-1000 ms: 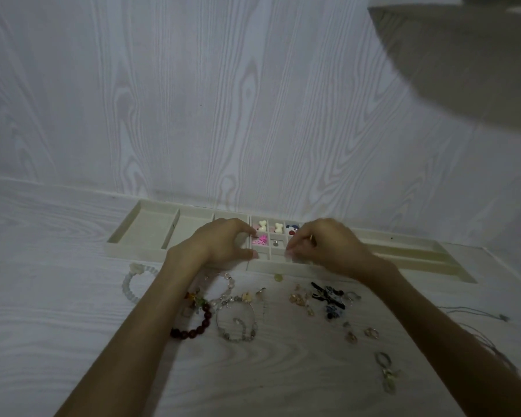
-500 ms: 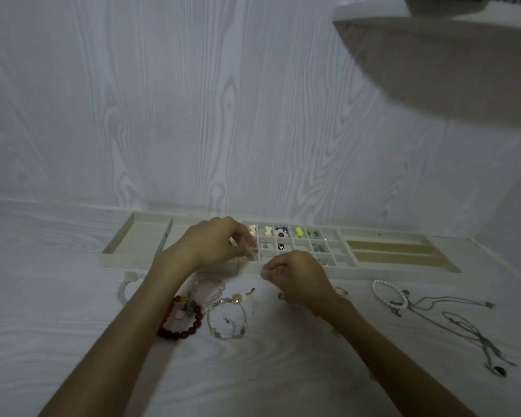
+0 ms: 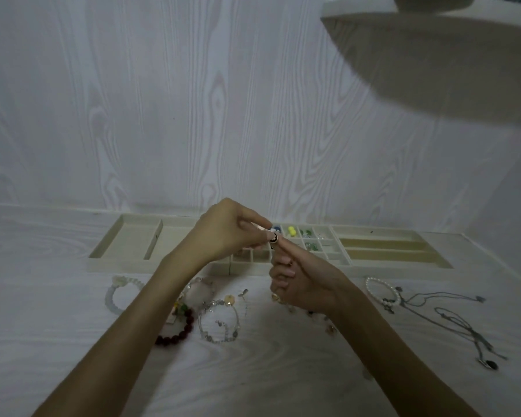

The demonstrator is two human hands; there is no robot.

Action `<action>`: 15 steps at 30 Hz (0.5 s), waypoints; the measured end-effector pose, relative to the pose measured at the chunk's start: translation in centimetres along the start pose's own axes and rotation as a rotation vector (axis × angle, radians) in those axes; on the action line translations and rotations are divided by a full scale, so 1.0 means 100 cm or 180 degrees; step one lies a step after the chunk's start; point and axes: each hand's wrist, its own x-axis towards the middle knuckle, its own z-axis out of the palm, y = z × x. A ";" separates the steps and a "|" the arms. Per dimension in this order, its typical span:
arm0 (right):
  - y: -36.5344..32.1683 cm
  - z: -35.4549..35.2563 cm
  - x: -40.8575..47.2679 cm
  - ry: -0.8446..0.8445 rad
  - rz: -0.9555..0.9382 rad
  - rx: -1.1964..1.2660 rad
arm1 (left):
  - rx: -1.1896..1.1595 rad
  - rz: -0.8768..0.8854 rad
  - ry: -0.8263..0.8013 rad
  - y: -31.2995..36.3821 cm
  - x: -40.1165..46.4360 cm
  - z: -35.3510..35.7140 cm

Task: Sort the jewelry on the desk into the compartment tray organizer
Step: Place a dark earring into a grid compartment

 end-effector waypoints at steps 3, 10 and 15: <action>0.001 0.004 -0.001 0.0262 -0.0098 -0.0205 | 0.0288 0.0066 0.0320 0.000 0.000 0.004; 0.000 0.000 -0.002 0.0205 -0.0372 -0.0391 | 0.0430 0.0062 0.0379 -0.003 0.002 0.015; -0.020 -0.006 -0.013 0.0275 -0.0793 -0.1486 | 0.0358 0.0131 0.0399 -0.007 0.005 0.012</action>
